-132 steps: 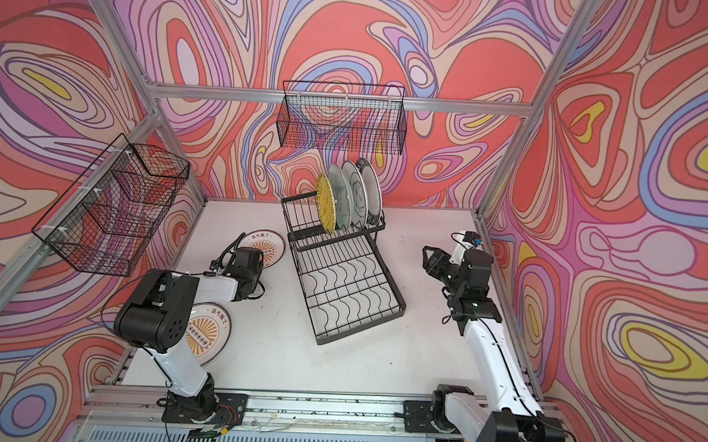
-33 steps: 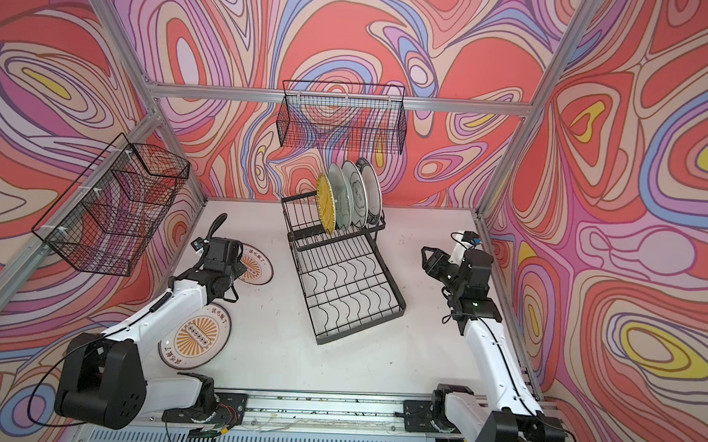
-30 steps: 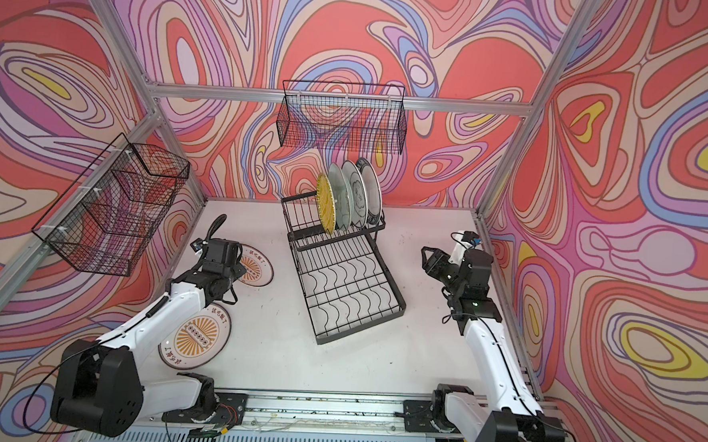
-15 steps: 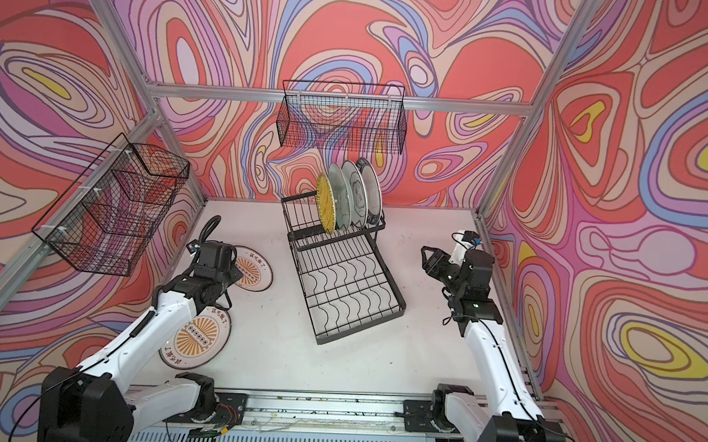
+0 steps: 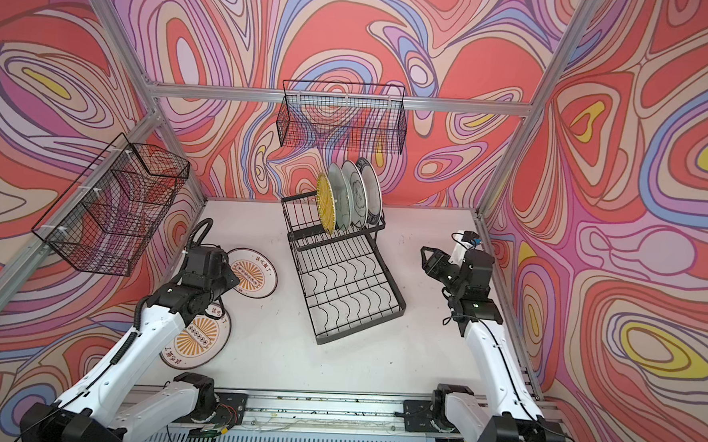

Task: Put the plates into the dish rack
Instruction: 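Lift the upright sunburst plate with the left gripper toward the rack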

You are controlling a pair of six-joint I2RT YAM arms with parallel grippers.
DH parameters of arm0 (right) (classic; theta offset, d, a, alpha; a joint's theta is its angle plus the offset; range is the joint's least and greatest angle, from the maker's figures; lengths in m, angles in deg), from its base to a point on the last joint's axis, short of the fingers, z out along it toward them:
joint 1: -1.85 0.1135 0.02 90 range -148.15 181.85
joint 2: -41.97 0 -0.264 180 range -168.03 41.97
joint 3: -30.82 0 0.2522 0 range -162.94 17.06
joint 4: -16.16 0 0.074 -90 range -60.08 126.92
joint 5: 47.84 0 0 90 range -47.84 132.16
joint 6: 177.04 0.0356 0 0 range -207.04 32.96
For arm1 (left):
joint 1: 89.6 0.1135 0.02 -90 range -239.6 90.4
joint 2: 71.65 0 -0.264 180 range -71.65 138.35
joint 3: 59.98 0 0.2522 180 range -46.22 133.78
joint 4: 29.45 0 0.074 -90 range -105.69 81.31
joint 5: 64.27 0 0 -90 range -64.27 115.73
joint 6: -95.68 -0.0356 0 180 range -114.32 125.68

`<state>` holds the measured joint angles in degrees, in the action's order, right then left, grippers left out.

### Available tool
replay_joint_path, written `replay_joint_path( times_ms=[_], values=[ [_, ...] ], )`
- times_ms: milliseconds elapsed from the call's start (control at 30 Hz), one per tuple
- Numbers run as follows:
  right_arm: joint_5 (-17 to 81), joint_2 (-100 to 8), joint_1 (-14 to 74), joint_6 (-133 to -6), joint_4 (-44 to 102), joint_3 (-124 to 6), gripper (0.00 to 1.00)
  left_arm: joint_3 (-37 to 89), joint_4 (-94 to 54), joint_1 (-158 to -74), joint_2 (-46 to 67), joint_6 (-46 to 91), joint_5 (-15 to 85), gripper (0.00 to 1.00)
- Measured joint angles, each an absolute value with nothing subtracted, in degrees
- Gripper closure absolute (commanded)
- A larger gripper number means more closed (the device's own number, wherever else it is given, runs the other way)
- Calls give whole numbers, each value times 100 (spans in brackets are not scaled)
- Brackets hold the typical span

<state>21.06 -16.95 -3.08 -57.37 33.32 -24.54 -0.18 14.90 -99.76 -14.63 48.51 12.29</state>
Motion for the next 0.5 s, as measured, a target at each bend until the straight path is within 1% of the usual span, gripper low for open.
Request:
replay_joint_path(
  times_ms=[333, 500],
  values=[
    [2067, -1695, -308, -5730, 3334, -2454, 46, -62, 1634, -9976, -2014, 4808, 1957, 100],
    [2047, -1695, -308, -5695, 3337, -2454, 46, -103, 1713, -9976, -2102, 4808, 2388, 100]
  ],
)
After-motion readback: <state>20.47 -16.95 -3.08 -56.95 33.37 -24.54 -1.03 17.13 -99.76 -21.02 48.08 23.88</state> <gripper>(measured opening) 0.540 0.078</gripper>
